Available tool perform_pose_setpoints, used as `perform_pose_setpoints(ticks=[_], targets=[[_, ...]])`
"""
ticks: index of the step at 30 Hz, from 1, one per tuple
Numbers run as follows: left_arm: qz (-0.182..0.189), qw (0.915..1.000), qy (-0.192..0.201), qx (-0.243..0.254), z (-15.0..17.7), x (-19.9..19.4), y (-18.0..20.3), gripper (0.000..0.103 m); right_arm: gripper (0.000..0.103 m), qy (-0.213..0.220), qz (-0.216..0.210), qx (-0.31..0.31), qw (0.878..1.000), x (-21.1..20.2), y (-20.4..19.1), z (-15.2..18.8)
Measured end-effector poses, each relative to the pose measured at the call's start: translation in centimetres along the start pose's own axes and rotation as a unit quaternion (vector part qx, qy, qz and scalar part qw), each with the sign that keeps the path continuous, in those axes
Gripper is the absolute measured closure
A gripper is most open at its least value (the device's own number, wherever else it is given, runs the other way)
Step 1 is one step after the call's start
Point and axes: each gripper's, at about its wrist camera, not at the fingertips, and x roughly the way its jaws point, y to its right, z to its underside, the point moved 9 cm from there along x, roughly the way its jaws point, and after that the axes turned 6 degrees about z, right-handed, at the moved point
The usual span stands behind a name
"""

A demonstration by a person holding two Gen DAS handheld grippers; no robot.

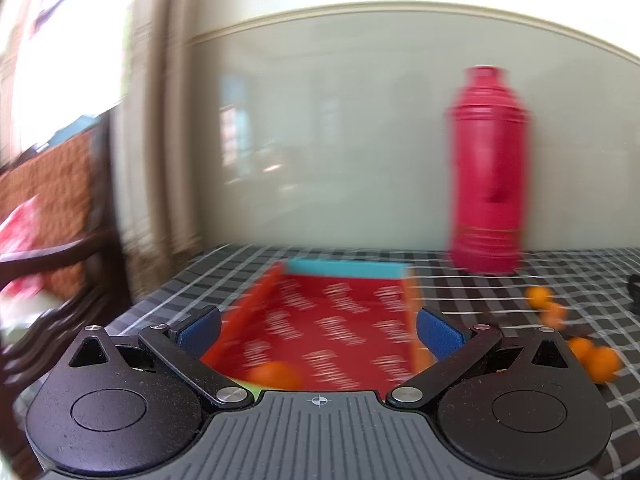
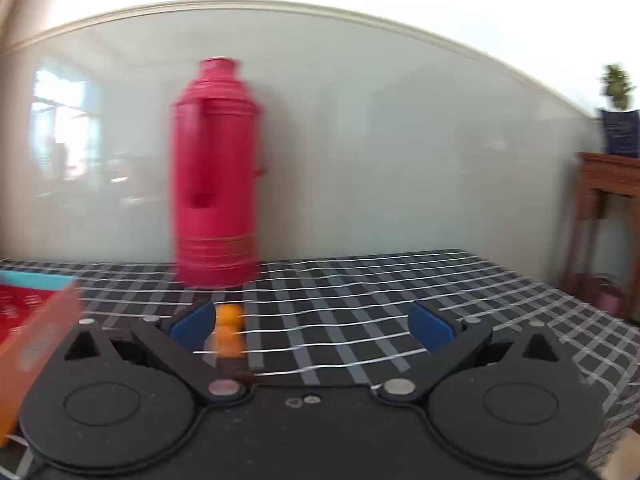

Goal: Organize fruits
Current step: 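Grasp the orange carrot chunk with the left gripper and release it in the box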

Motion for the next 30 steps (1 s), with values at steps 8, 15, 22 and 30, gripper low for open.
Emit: perform_pose_setpoints(ticks=[8,15,22,30], targets=[[0.107,0.9927,-0.035,0.045,1.7,1.6,10.1,0.001,0.006,-0.054,0.005,0.034,0.998,1.9,4.6,1.9],[0.151,0.9822,-0.083,0.074,4.3,3.0,15.3,0.027,0.006,-0.066,-0.005,0.058,0.996,2.4,5.8,2.4],[0.155,0.9788,-0.108,0.078,5.7,4.6,16.9,0.028,0.006,-0.074,-0.024,0.084,0.993,2.4,5.8,2.3],[0.164,0.9754,-0.135,0.060,6.6,6.1,17.5,0.046,0.006,-0.083,-0.034,0.095,0.991,2.4,5.6,2.5]])
